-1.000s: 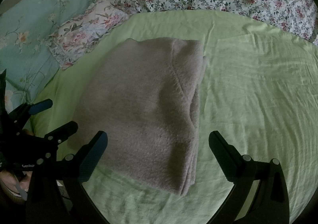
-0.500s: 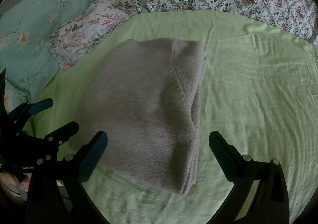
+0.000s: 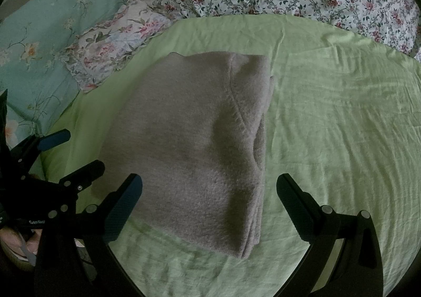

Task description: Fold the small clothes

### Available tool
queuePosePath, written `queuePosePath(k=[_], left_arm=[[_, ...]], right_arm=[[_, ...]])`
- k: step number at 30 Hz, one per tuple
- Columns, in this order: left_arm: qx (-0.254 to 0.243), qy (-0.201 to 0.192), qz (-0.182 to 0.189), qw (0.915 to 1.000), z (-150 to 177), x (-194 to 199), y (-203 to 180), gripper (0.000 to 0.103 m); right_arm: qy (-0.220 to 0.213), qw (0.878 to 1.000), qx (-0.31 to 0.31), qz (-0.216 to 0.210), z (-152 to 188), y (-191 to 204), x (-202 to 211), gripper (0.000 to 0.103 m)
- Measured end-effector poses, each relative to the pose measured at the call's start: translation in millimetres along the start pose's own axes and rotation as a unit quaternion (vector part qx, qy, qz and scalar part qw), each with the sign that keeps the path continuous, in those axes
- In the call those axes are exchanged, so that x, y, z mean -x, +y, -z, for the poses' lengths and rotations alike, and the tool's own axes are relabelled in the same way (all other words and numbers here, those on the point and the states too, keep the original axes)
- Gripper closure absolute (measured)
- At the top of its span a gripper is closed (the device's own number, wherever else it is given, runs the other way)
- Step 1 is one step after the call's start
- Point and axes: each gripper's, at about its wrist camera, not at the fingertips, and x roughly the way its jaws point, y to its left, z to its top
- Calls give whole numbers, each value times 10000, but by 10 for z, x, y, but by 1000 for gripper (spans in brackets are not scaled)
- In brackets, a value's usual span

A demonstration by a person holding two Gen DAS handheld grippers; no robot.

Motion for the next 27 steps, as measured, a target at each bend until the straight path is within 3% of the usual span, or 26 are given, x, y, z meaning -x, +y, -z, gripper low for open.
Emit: queuePosePath(k=[27], left_arm=[[-32, -11, -11, 10000, -45, 5, 16, 1]], right_arm=[[-66, 10000, -20, 4, -64, 79, 65, 1]])
